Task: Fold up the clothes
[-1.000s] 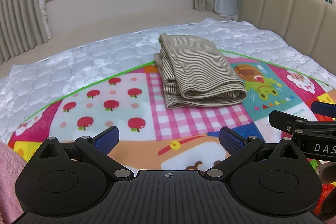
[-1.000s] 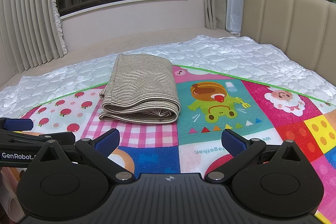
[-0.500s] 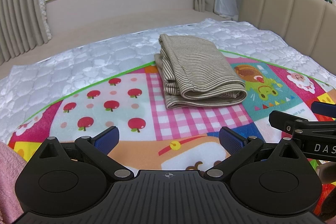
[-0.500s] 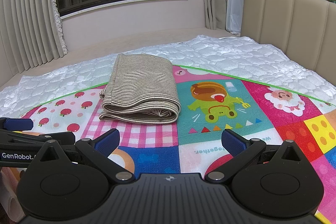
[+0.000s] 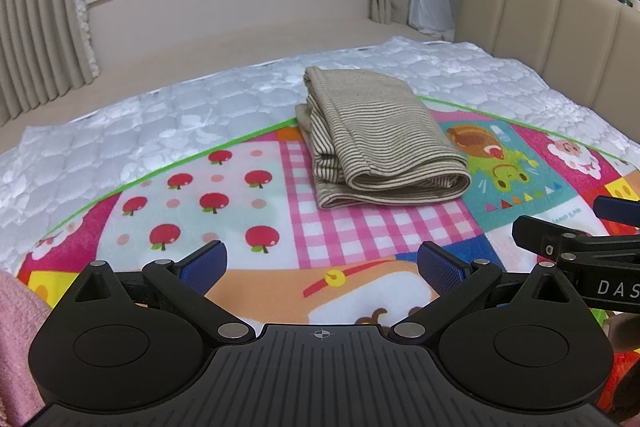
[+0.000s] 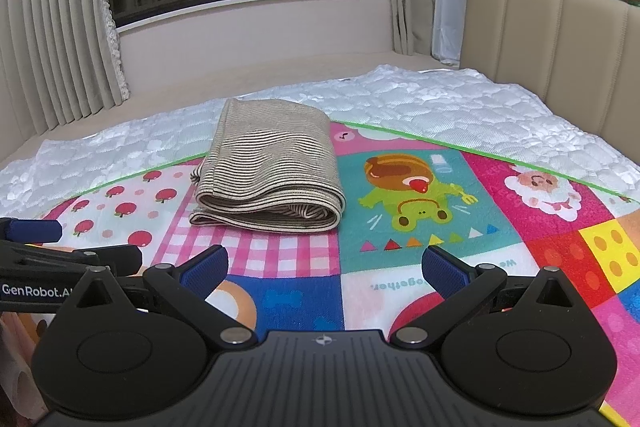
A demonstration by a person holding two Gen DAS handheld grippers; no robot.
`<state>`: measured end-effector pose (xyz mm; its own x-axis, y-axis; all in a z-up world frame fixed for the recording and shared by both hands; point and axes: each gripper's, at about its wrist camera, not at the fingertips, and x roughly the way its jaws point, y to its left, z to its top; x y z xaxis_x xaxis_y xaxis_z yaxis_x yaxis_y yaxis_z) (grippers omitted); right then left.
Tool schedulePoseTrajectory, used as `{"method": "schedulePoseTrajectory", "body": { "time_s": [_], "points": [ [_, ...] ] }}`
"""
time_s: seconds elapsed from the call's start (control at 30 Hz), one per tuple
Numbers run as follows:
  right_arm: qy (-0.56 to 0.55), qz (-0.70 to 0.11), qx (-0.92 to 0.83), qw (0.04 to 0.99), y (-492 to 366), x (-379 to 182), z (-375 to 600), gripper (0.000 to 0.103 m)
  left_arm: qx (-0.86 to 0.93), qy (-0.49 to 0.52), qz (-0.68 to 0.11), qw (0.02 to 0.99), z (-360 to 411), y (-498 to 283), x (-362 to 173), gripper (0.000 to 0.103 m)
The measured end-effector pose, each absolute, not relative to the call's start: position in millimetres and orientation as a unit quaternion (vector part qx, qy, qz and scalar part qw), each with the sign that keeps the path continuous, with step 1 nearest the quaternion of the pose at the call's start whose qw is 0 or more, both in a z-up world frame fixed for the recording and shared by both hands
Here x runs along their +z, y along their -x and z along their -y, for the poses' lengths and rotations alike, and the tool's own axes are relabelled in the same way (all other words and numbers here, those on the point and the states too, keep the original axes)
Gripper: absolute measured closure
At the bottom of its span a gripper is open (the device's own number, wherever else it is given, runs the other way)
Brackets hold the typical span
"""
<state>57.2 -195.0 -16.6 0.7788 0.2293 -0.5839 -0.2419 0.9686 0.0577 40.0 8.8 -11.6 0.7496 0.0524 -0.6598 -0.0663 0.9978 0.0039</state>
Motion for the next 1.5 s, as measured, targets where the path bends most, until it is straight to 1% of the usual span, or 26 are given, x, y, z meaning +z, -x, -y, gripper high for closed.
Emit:
{"method": "schedulePoseTrajectory", "body": {
  "time_s": [1.37, 1.5],
  "points": [
    [0.015, -0.312, 0.118, 0.943, -59.2, -19.5, 194.3, 0.000, 0.022, 0.015, -0.344, 0.939, -8.3, -39.0, -10.8, 0.000],
    [0.018, -0.296, 0.126, 0.947, -54.6, -14.8, 194.7, 0.000, 0.019, 0.013, -0.335, 0.942, -8.1, -37.2, -9.2, 0.000]
  ]
}}
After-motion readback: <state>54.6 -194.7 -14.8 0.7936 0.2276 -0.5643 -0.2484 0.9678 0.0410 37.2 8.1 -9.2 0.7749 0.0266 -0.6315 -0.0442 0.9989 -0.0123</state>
